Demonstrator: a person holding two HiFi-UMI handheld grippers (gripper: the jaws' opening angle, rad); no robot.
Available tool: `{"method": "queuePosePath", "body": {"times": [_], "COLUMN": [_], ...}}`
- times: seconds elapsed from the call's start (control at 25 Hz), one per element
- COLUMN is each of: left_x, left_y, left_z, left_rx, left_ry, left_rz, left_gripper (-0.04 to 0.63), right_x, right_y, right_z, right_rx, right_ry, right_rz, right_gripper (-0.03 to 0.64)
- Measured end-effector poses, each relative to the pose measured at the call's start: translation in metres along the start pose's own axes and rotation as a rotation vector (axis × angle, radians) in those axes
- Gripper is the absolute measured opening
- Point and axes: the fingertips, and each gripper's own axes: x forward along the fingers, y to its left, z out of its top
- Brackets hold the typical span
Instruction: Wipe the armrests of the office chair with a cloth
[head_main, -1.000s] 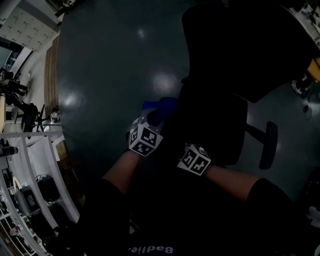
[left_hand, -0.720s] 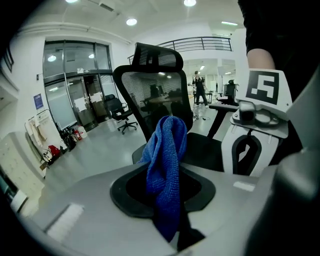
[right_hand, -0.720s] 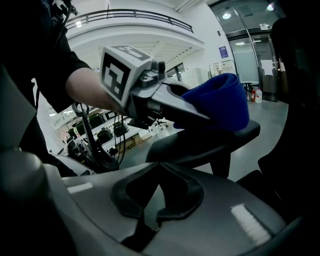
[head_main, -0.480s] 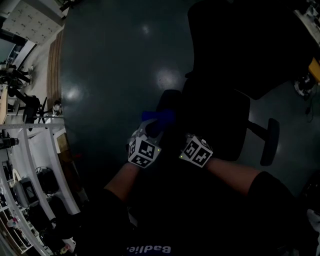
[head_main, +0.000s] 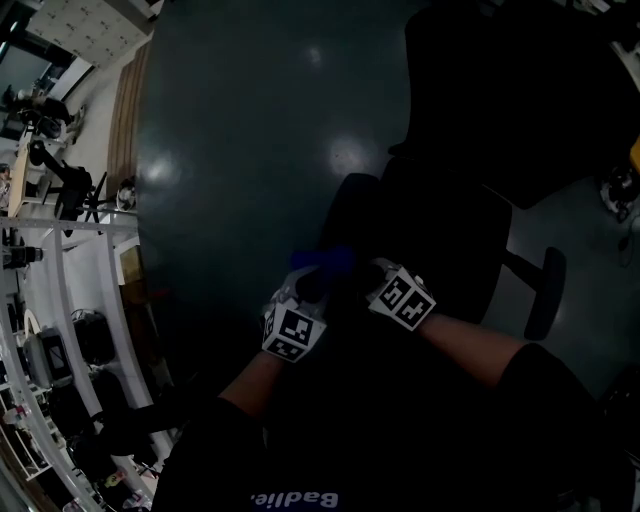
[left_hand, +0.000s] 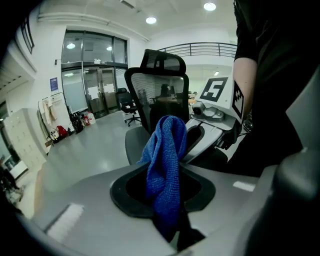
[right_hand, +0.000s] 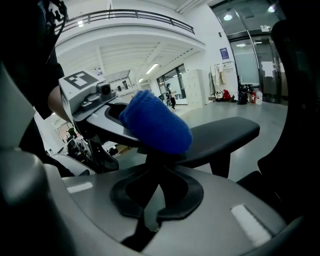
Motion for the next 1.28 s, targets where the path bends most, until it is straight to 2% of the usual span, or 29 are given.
{"method": "queuePosePath", "body": {"times": [0.16, 0.32, 0.4, 0.64, 0.88, 1.04, 1.16, 1.28], "left_x": [-0.015, -0.033, -0.037, -0.017, 0.030, 0.073, 0.099, 0.120], "left_y": [-0.009, -0.009, 0.000, 0.061, 0.100, 0.098, 0.093, 0.086], "left_z": [-0.014, -0.023, -0.018, 0.052, 0.123, 0.149, 0.150, 0.144], "left_rx": [-0.031, -0.002, 0.019, 0.073, 0.201, 0.285, 0.333, 0.351], "left_ry": [0.015, 0.065, 0.050, -0.078, -0.161, -0.162, -0.127, -0.086], "left_rz": [-0.010, -0.040, -0.042, 0.026, 0.009, -0.037, -0.077, -0.111], "left_gripper": [0.101, 0.101, 0.103, 0.103, 0.103, 0.103, 0.103, 0.103], "right_x": [0.004, 0.008, 0.009, 0.009, 0.014, 0.007, 0.005, 0.002], "right_y": [0.003, 0.003, 0.003, 0.009, 0.032, 0.031, 0.030, 0.028], "right_z": [0.001, 0.004, 0.003, 0.003, -0.009, -0.019, -0.021, -0.017], "right_rx": [-0.002, -0.016, -0.022, -0.036, -0.042, -0.012, 0.017, 0.041], "right_ry": [0.001, 0.004, 0.005, 0.000, 0.025, 0.011, -0.002, -0.021], "right_rz": [0.006, 0.004, 0.001, 0.003, 0.051, 0.029, 0.015, 0.009], "right_gripper": [0.006, 0.006, 0.006, 0.005, 0.005, 0.005, 0.005, 0.005]}}
